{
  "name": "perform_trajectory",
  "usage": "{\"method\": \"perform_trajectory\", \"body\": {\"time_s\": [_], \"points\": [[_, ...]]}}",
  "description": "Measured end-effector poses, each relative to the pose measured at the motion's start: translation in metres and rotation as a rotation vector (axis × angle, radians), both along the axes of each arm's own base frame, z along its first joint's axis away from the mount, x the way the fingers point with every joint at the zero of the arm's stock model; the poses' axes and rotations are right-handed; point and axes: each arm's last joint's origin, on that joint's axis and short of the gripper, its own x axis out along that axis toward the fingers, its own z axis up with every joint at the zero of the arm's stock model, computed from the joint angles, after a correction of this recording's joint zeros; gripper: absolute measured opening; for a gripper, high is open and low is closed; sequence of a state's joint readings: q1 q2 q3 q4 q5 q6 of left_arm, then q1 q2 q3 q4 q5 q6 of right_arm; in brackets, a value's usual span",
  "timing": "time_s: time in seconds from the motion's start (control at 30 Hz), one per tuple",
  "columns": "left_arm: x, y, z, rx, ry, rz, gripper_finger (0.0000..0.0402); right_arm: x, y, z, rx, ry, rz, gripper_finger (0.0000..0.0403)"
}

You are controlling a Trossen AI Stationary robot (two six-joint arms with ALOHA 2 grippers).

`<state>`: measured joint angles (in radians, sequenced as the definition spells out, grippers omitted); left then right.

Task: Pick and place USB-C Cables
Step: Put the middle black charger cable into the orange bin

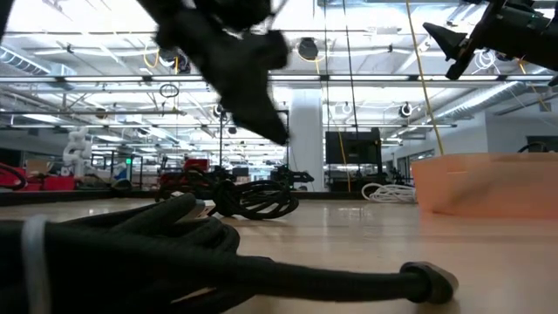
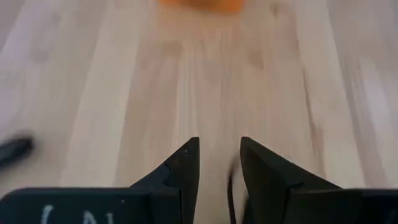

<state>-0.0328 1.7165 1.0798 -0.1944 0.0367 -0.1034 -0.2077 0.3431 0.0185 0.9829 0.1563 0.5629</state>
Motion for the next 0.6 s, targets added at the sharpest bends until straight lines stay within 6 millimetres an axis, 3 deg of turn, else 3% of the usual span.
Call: {"method": "perform_trajectory", "body": {"time_s": [0.13, 0.27, 0.6], "points": [[-0.034, -0.01, -0.004, -0.018, 0.106, 0.015, 0.0118, 0.0, 0.0, 0.0, -0.001, 0.001, 0.0, 0.0256], [-0.055, -0.016, -0.012, -0.048, 0.172, 0.05, 0.0118, 0.0, 0.0, 0.0, 0.0, 0.001, 0.0, 0.0256], [-0.067, -0.02, -0.037, -0.057, 0.209, 0.11, 0.0118, 0.0, 0.0, 0.0, 0.0, 0.001, 0.0, 0.0256]]}}
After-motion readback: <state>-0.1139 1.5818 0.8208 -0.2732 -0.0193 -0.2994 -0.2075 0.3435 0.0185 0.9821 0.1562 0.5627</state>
